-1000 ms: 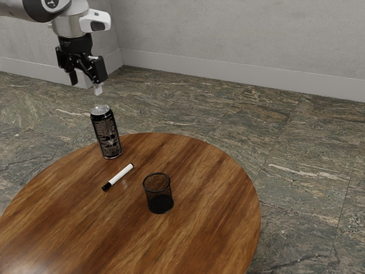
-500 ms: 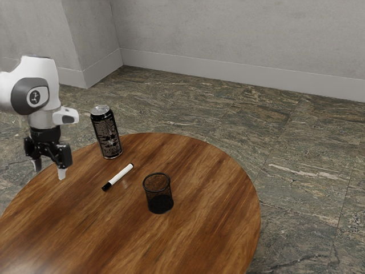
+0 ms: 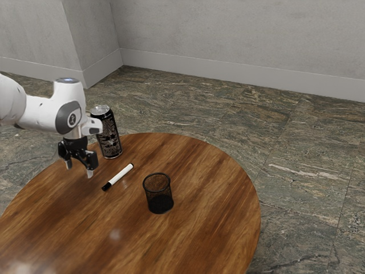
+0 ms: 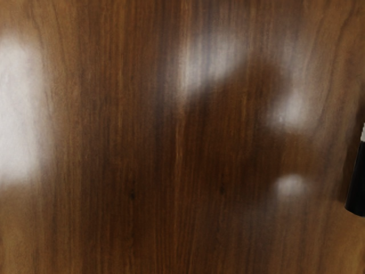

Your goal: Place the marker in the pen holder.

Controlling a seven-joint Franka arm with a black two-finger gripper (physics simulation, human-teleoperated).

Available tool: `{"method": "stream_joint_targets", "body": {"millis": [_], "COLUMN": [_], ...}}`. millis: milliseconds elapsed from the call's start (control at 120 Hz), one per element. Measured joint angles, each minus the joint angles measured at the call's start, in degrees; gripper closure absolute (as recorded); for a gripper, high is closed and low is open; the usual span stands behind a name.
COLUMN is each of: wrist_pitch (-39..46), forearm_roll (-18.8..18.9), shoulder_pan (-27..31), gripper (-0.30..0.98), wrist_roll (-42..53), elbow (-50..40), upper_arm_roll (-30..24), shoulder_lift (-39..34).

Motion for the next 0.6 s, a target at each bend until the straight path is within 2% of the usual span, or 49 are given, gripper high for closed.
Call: {"method": "stream_joint_targets", "body": {"millis": [267,600], "wrist_pitch": [4.89,6.72], "forearm_roll": [-3.64,-4.79], "shoulder_pan": [0.08,-0.16], "gripper": [0.0,0.03], "wrist_roll": [5.39,5.35], "elbow": [2.81,3.48], "upper_arm_roll": [-2.9,-4.74], "shoulder_lift": [4.39,6.64]}}
